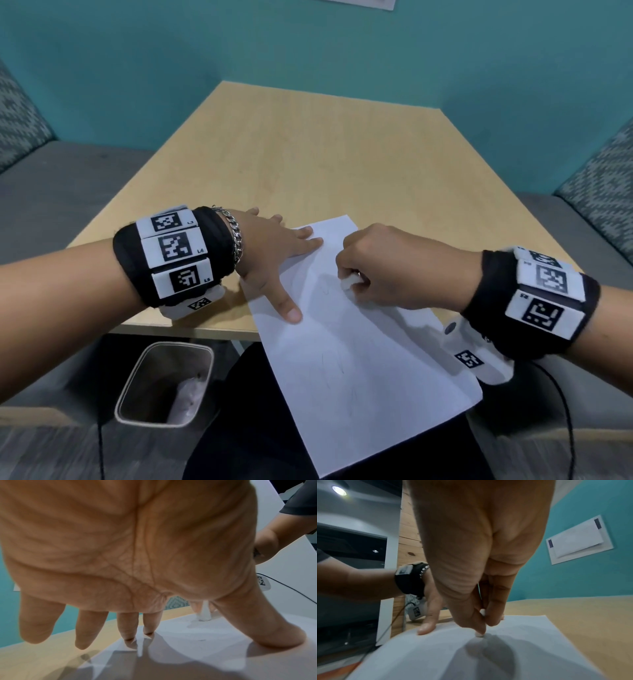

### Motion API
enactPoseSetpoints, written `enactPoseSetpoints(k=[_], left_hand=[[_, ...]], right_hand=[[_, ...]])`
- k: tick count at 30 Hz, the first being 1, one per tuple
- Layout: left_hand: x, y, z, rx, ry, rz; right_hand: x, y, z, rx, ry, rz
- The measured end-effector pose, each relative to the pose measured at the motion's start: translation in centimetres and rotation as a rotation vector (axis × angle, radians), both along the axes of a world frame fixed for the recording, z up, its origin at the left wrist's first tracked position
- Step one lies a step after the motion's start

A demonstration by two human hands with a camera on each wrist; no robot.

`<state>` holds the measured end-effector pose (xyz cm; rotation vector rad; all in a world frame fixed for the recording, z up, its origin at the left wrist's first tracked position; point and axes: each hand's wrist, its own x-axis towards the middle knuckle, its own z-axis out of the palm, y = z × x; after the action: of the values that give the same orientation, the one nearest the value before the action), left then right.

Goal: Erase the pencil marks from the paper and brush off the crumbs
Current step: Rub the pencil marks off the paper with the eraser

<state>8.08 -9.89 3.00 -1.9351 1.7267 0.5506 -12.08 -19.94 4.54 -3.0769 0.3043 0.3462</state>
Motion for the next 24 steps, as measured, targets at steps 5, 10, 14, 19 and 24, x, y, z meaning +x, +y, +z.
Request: enactPoseSetpoints(k=[5, 10, 14, 19, 24], left_hand=[[-0.2, 0.0, 0.4, 0.007, 0.001, 0.004], [-0.3, 0.0, 0.3, 0.011, -0.005, 0.005], [-0.3, -0.1, 0.5, 0.012, -0.008, 0.003], [-0.2, 0.1, 0.4, 0.014, -0.002, 0.011], [-0.3, 0.0, 0.5, 0.021, -0.005, 0.002]], right_hand=[[0.7, -1.6, -0.3, -0.054, -0.094, -0.066], [0.3, -0.6, -0.2, -0.010, -0.028, 0.051], [1.1, -2.3, -0.1, -0.029, -0.097, -0.032], [0.6, -1.9, 0.1, 0.094, -0.058, 0.038], [0.7, -3.8, 0.2, 0.061, -0.120, -0.055]])
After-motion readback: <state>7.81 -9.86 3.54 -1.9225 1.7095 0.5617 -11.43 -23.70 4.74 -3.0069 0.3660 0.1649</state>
